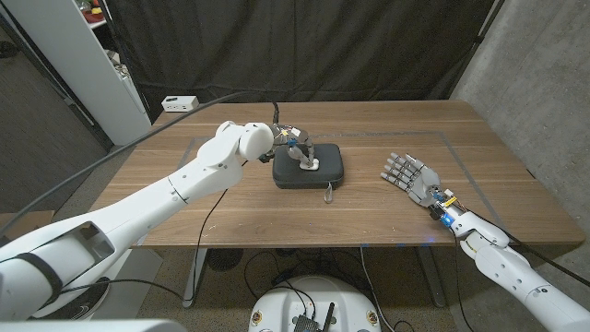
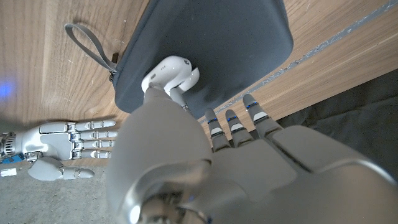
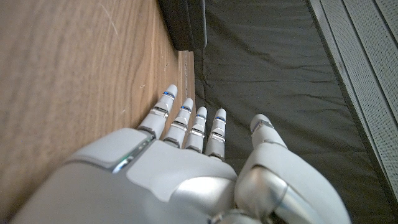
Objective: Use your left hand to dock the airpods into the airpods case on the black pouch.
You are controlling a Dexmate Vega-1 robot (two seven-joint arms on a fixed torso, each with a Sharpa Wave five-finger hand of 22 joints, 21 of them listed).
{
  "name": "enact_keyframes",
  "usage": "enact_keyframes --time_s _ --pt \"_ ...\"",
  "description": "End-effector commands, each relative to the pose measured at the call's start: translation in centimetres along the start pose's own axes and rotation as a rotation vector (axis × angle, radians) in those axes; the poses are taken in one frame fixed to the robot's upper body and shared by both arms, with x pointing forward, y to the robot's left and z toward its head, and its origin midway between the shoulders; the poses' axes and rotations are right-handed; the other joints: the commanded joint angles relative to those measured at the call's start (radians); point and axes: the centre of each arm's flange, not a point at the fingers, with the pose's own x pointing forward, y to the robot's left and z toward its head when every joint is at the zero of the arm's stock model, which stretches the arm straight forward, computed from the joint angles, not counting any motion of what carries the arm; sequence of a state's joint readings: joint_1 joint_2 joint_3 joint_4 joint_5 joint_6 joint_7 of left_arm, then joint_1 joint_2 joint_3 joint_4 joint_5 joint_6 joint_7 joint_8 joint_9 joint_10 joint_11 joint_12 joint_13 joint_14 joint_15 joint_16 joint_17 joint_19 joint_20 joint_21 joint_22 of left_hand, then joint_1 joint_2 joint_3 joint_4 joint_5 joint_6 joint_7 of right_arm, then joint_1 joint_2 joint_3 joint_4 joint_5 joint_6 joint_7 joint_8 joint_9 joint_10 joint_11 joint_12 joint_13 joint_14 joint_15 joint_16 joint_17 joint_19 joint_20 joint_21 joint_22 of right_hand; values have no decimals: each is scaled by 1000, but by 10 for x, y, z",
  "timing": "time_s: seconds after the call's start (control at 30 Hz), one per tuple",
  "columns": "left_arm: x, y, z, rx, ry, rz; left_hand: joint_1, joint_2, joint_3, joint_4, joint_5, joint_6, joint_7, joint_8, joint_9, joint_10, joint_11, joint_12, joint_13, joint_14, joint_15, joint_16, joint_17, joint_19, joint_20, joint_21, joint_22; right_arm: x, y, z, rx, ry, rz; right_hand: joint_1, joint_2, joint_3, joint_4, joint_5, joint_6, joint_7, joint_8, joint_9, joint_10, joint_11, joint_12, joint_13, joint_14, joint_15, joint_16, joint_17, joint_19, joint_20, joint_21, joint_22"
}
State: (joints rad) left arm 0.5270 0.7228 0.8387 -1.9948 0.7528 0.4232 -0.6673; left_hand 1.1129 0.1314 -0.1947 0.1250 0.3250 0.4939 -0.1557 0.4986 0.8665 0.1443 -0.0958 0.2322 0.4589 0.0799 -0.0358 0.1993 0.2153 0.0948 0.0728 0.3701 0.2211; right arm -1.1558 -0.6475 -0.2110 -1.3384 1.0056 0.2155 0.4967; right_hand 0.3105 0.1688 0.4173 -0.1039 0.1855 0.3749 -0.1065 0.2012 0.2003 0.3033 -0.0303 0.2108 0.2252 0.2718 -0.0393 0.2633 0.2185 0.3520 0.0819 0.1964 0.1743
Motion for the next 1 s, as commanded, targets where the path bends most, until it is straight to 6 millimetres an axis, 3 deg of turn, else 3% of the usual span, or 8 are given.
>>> enact_keyframes --time_s 0.03,0.47,0.63,0.73,1.0 --pt "3 -25 2 -89 35 -94 -15 -6 -12 0 -5 -25 -1 -41 -258 -31 5 -10 3 -22 -3 -3 2 -11 1 3 7 -2 2 0 -4 -2 -6 11 -3 3 -4 4 3 2 0 0 7 3 2 2 8 -65 -1 3 4 5 5 3" --pt "-6 -43 7 -132 18 -76 -30 -8 -17 -5 -13 -72 -7 -45 -245 -62 12 -15 3 -51 8 -3 3 -25 1 5 12 -4 3 -1 -10 -5 -3 11 -3 3 -5 4 3 2 0 0 7 2 2 2 8 -64 0 4 4 5 5 3" --pt "-18 -38 7 -138 -40 40 -19 -6 -10 -18 -18 -108 -35 -46 -233 -30 -4 1 4 -29 -10 10 2 -19 -3 11 15 -4 1 0 -23 -6 -1 11 -3 3 -5 4 3 1 0 0 7 2 2 2 7 -63 0 5 5 5 5 3" --pt "-26 -32 9 -129 -57 110 -15 -1 -5 -23 -20 -110 -35 -38 -225 -7 -11 11 5 -1 -23 21 3 -4 -2 19 16 -3 -1 1 -20 -7 -3 11 -3 3 -5 4 3 1 0 0 7 2 2 2 7 -64 0 5 6 5 5 3" --pt "-39 -16 16 -87 -88 269 3 17 16 -38 -28 -32 -25 24 -200 58 -27 36 10 55 -51 41 7 19 -5 35 18 1 -3 0 -26 -5 10 11 -3 3 -5 4 1 0 -1 0 6 2 2 2 8 -65 1 6 6 4 5 3"
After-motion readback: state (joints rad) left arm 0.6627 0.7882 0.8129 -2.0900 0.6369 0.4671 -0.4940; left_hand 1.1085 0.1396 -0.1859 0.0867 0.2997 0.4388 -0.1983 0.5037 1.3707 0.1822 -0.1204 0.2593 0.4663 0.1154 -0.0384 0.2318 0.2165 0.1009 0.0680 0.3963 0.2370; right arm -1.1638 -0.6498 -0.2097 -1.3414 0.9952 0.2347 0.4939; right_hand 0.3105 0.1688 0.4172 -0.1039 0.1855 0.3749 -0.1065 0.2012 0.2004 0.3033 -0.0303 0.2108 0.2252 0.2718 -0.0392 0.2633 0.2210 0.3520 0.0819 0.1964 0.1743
